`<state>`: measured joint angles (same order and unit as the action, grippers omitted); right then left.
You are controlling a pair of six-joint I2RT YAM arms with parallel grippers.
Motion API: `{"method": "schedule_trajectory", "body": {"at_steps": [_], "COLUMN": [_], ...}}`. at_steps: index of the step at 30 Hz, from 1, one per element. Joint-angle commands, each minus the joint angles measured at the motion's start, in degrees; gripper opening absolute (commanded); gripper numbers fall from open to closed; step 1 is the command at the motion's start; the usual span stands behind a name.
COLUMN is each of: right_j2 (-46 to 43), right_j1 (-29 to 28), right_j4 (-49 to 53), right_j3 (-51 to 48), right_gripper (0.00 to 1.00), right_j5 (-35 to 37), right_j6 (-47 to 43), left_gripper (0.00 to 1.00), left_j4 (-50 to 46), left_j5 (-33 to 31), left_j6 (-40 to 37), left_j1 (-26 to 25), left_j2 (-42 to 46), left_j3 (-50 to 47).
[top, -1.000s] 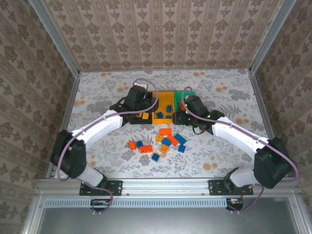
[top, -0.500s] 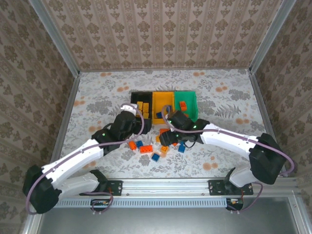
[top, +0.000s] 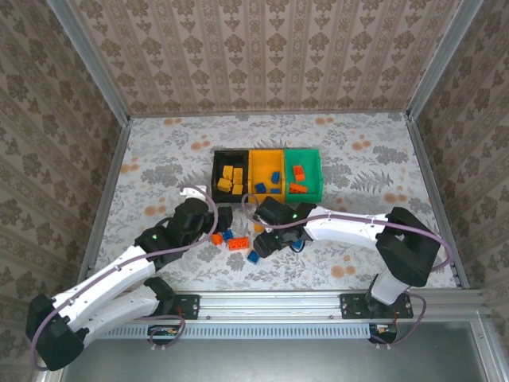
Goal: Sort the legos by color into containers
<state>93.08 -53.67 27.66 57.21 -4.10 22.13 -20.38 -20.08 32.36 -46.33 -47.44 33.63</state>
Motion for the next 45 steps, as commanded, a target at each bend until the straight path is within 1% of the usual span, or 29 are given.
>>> {"method": "schedule_trajectory", "body": {"at_steps": [1, 9, 12, 15, 19, 22, 25, 32, 35, 38, 40, 41, 45], "right_j2": [1.73, 5.05, 5.27, 5.49, 5.91, 4.73, 3.13, -2.17, -4.0, -3.15, -1.46, -0.1, 6.85], "right_j1": [-0.48, -0.83, -0.84, -0.91, -0.91, -0.91, -0.91, -0.66, 0.07, 1.42, 2.49, 3.11, 6.25], "right_j4": [1.0, 1.87, 1.74, 2.52, 2.75, 2.75, 2.75, 5.58, 5.42, 4.25, 3.28, 1.19, -1.76], "right_j3": [2.08, 4.05, 4.14, 4.4, 4.27, 3.96, 4.13, 6.2, 8.63, 13.17, 16.73, 19.01, 28.09], "right_gripper": [0.64, 0.61, 0.55, 0.54, 0.44, 0.39, 0.36, 0.34, 0.34, 0.34, 0.34, 0.34, 0.34], "right_j5": [1.54, 4.03, 4.05, 4.05, 4.79, 5.07, 5.62, 7.56, 7.64, 7.35, 6.92, 6.98, 6.87], "right_j6": [-1.45, -1.92, -2.02, -2.35, -2.6, -2.54, -2.56, -2.53, -2.85, -3.41, -3.67, -3.83, -3.8], "left_gripper": [1.0, 1.0, 1.0, 1.0, 1.0, 1.0, 1.0, 1.0, 1.0, 1.0, 1.0, 1.0, 1.0], "left_j4": [-1.26, -1.18, -1.01, -1.08, -1.21, -1.22, -1.19, -1.86, -2.32, -2.77, -3.32, -3.75, -5.2], "left_j5": [-1.47, -1.19, -0.81, -0.67, -0.67, -0.49, -0.4, -1.3, -2.05, -2.18, -2.16, -2.07, -1.73], "left_j6": [1.3, 1.29, 1.3, 1.35, 1.3, 1.3, 1.29, 1.43, 2.04, 2.68, 3.09, 3.3, 4.28], "left_j1": [0.68, 1.08, 1.24, 1.45, 1.63, 1.68, 1.68, 1.78, 1.77, 1.81, 1.79, 1.8, 1.79], "left_j2": [1.03, 1.36, 1.3, 1.3, 1.39, 1.46, 1.47, 2.32, 3.77, 5.46, 6.19, 6.44, 7.69], "left_j3": [-0.92, -1.51, -1.72, -1.8, -1.74, -1.78, -1.72, -1.8, -2.54, -3.42, -3.89, -4.15, -5.05]}}
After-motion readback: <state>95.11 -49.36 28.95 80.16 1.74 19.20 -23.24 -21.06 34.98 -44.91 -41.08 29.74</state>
